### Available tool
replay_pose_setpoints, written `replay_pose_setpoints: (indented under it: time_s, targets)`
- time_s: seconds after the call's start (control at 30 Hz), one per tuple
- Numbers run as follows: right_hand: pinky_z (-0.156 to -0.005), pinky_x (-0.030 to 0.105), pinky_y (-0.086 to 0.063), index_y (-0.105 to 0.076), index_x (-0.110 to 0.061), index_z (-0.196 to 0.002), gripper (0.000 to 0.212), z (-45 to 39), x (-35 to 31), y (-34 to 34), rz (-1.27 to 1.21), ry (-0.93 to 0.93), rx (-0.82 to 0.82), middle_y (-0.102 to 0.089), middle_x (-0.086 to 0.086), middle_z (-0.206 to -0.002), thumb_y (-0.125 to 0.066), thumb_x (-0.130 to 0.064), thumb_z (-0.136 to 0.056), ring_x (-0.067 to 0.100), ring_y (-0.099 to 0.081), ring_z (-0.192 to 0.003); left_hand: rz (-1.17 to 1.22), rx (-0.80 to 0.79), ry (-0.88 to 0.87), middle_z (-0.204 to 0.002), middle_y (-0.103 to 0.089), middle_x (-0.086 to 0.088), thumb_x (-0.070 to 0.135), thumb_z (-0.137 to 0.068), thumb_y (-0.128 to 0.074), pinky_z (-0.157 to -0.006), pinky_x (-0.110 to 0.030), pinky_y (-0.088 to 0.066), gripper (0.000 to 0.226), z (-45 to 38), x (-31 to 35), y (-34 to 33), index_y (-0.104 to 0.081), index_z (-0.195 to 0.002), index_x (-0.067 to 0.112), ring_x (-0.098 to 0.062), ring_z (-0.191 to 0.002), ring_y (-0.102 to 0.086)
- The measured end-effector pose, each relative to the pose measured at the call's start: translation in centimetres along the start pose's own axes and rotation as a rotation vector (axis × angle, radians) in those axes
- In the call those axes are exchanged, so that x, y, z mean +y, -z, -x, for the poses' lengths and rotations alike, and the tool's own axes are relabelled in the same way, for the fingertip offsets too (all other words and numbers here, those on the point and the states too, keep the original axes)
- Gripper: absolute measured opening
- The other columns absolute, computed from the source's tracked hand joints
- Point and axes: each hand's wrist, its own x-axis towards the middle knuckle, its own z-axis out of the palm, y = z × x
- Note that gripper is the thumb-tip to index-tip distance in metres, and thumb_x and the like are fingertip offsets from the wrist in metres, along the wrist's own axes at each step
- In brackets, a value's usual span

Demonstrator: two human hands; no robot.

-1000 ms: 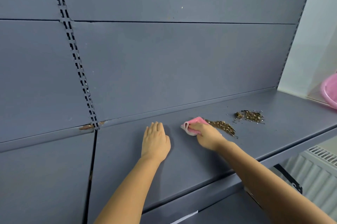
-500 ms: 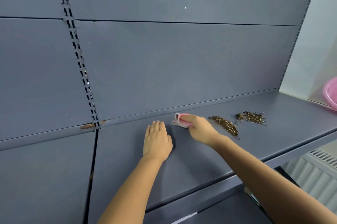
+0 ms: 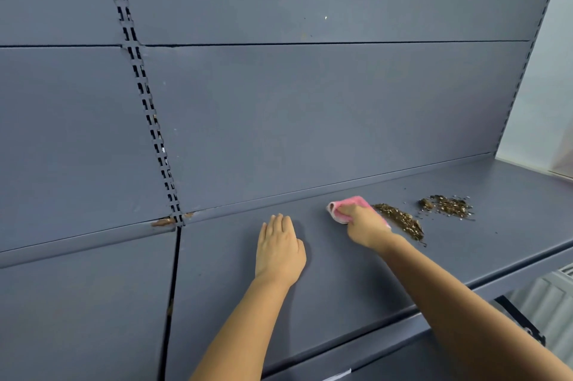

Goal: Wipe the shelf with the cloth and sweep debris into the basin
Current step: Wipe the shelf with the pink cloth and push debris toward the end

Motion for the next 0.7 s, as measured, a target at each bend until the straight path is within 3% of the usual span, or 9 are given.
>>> replay_pose_setpoints:
  time_s: [0.03, 0.07, 0.17, 0.27, 0.33, 0.4, 0.47, 0.53, 0.7]
  targets:
    - [-0.086, 0.018, -0.021, -0.059, -0.026, -0.112, 0.04, -0.1, 0.5, 0.4, 0.005, -0.033, 0.009, -0.03, -0.002, -0.108, -0.037, 0.0, -0.091, 0.013, -0.026, -0.098, -0.004, 0.003, -0.003, -0.16, -0.014, -0.009, 0.01, -0.098, -0.026, -0.123, -0.031, -0.002, 0.052, -0.1, 0.0, 0.0, -0.017, -0.148, 0.003, -0.019, -0.15, -0.007]
    - [-0.086, 0.017, -0.021, -0.053, -0.019, -0.129, 0.045, -0.3, 0.8, 0.8, 0.013, -0.063, 0.015, -0.032, -0.002, -0.108, -0.038, 0.0, -0.091, 0.013, -0.027, -0.097, -0.007, 0.007, -0.007, -0.16, -0.015, -0.009, 0.01, -0.098, -0.026, -0.123, -0.031, -0.003, 0.051, -0.2, 0.0, -0.1, -0.017, -0.148, 0.004, -0.019, -0.15, -0.007]
    - [-0.086, 0.019, -0.027, -0.044, -0.017, -0.138, 0.052, -0.4, -0.7, 1.3, -0.021, -0.096, 0.029, -0.051, 0.006, -0.125, -0.038, 0.0, -0.09, 0.017, -0.043, -0.104, -0.006, 0.007, -0.008, -0.159, -0.015, -0.009, 0.01, -0.098, -0.026, -0.123, -0.031, -0.003, 0.051, -0.2, 0.1, -0.1, -0.018, -0.148, 0.004, -0.019, -0.15, -0.007]
    - [-0.081, 0.024, -0.043, -0.057, -0.009, -0.122, 0.045, -0.1, -4.3, 0.4, -0.057, 0.022, 0.059, -0.061, 0.014, -0.124, -0.035, 0.004, -0.085, 0.03, -0.056, -0.113, -0.009, -0.005, -0.001, -0.159, -0.016, -0.01, 0.011, -0.098, -0.027, -0.123, -0.031, -0.003, 0.052, -0.4, 0.1, -0.2, -0.018, -0.148, 0.003, -0.019, -0.15, -0.008]
    - [-0.071, 0.022, -0.046, -0.061, -0.014, -0.082, 0.034, 0.1, -6.3, -1.5, -0.069, 0.133, 0.005, -0.067, 0.004, -0.089, -0.034, 0.007, -0.081, 0.029, -0.058, -0.088, 0.0, 0.014, 0.01, -0.156, -0.025, -0.01, 0.012, -0.097, -0.029, -0.123, -0.03, -0.006, 0.05, -0.5, 0.0, -0.3, -0.023, -0.146, 0.005, -0.02, -0.148, -0.015]
    - [-0.059, 0.017, -0.038, -0.037, -0.024, -0.054, 0.042, 0.4, -7.1, -3.2, -0.066, 0.198, -0.055, -0.045, -0.007, -0.063, -0.034, 0.01, -0.08, 0.022, -0.042, -0.069, 0.024, 0.035, 0.017, -0.151, -0.032, -0.006, 0.011, -0.096, -0.03, -0.122, -0.029, -0.009, 0.049, -0.5, 0.0, -0.3, -0.026, -0.145, 0.007, -0.02, -0.146, -0.02]
    - [-0.073, 0.026, -0.039, -0.026, -0.038, -0.059, 0.053, 0.5, -6.7, -3.7, -0.03, 0.222, -0.078, -0.042, -0.007, -0.074, -0.035, 0.008, -0.083, 0.017, -0.039, -0.079, 0.036, 0.021, 0.013, -0.155, -0.025, -0.005, 0.011, -0.097, -0.028, -0.122, -0.029, -0.006, 0.053, -0.4, 0.0, -0.2, -0.019, -0.149, 0.009, -0.019, -0.148, -0.014]
    - [-0.085, 0.022, -0.029, -0.018, -0.046, -0.069, 0.056, 0.4, -5.7, -3.1, -0.015, 0.195, -0.081, -0.036, -0.003, -0.1, -0.037, 0.002, -0.09, 0.013, -0.031, -0.094, 0.026, 0.012, 0.008, -0.158, -0.018, -0.007, 0.011, -0.097, -0.028, -0.122, -0.029, -0.004, 0.053, -0.4, -0.1, -0.1, -0.017, -0.149, 0.007, -0.018, -0.149, -0.01]
    - [-0.07, 0.008, -0.027, -0.015, -0.047, -0.072, 0.055, 0.3, -1.4, -0.2, -0.005, 0.033, 0.012, -0.029, 0.0, -0.107, -0.035, 0.0, -0.091, 0.013, -0.026, -0.098, -0.001, 0.005, -0.001, -0.16, -0.014, -0.008, 0.011, -0.099, -0.026, -0.122, -0.03, -0.002, 0.051, -0.2, 0.0, -0.1, -0.017, -0.148, 0.004, -0.018, -0.15, -0.008]
